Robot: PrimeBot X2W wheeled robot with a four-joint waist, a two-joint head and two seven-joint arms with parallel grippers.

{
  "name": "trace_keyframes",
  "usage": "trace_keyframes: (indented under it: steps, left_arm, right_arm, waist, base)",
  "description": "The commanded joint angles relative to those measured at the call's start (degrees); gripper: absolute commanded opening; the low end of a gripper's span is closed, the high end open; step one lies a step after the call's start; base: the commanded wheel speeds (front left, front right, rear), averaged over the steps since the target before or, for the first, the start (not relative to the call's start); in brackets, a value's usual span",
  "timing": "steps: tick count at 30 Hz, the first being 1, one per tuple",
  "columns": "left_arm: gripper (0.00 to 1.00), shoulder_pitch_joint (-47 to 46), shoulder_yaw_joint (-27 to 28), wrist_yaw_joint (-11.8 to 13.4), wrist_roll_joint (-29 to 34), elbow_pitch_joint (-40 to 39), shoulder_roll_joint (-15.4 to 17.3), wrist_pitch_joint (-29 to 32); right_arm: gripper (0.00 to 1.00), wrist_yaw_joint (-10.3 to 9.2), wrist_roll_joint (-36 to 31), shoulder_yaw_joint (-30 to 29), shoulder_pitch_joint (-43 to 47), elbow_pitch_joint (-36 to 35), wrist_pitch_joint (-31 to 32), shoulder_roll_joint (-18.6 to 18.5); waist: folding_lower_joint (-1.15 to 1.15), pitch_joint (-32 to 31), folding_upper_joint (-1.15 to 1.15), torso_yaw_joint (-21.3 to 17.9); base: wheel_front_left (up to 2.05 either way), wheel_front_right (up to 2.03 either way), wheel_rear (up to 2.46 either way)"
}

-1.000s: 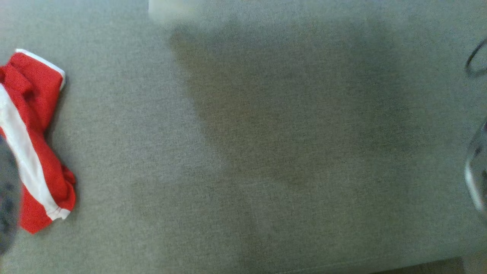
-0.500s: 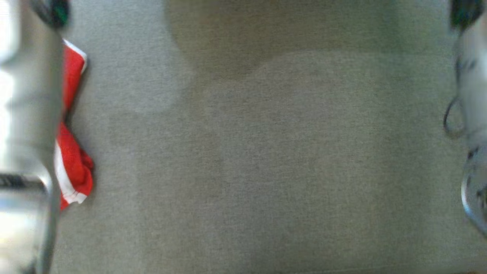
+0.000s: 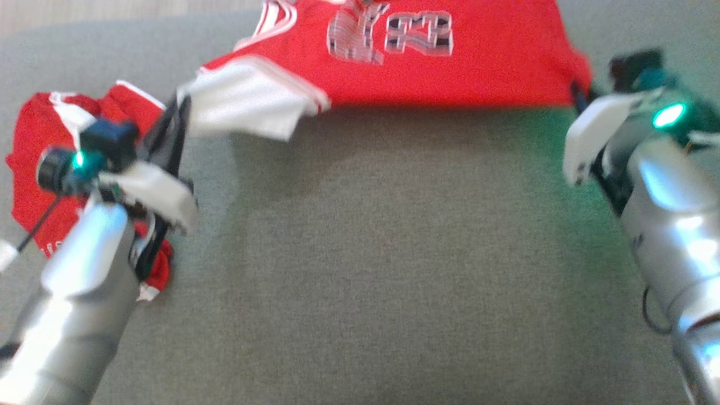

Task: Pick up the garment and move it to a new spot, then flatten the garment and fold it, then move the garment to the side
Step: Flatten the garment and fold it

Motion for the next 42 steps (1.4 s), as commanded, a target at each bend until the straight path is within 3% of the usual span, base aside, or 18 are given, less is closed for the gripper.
trace_keyframes:
  steps: [1, 9, 17, 25, 30, 34, 42]
  left_arm:
    - [0.00, -1.50, 1.77, 0.11, -0.20, -1.69, 3.95, 0.12]
    - [0.00, 8.18, -1.25, 0.10, -4.21, -12.66, 10.15, 6.83]
    - [0.00, 16.97, -2.53, 1.42, -8.34, -27.33, 17.58, 16.73]
    - [0.00, 26.33, -2.95, 4.86, -13.40, -40.99, 23.15, 25.28]
    - [0.00, 32.02, -2.91, 7.50, -16.55, -49.45, 27.96, 30.34]
    - [0.00, 34.51, -2.59, 8.97, -18.24, -54.22, 29.98, 32.04]
    - [0.00, 32.39, -1.25, 10.84, -16.62, -55.08, 30.27, 31.58]
  right_arm:
    - [0.00, 0.39, 1.04, 1.37, 0.72, -1.72, 0.36, -0.32]
    - [0.00, 0.39, 18.10, 16.71, 11.14, -15.29, 9.56, -9.65]
    - [0.00, 0.39, 32.63, 26.01, 18.34, -30.29, 18.71, -21.34]
    - [0.00, 0.39, 40.80, 28.70, 23.66, -37.72, 25.17, -27.28]
    - [0.00, 0.39, 47.32, 28.90, 28.75, -44.21, 31.54, -31.29]
    - [0.00, 0.39, 49.30, 27.65, 31.01, -47.68, 34.12, -33.75]
    - [0.00, 0.39, 48.13, 24.27, 30.94, -48.95, 35.57, -32.78]
  waist:
    - [0.01, -2.00, 0.00, -0.14]
    - [0.01, -6.69, 0.00, -0.25]
    - [0.01, -10.17, 0.00, -0.63]
    - [0.01, -14.39, 0.00, -1.01]
    - [0.01, -15.72, 0.00, -0.91]
    - [0.01, -15.82, 0.00, -0.90]
    - [0.01, -14.31, 0.00, -1.19]
  base:
    - [0.00, 0.00, 0.00]
    - [0.00, 0.00, 0.00]
    - [0.00, 0.00, 0.00]
    - [0.00, 0.00, 0.00]
    - [0.00, 0.00, 0.00]
    - [0.00, 0.00, 0.00]
    - [0.00, 0.00, 0.00]
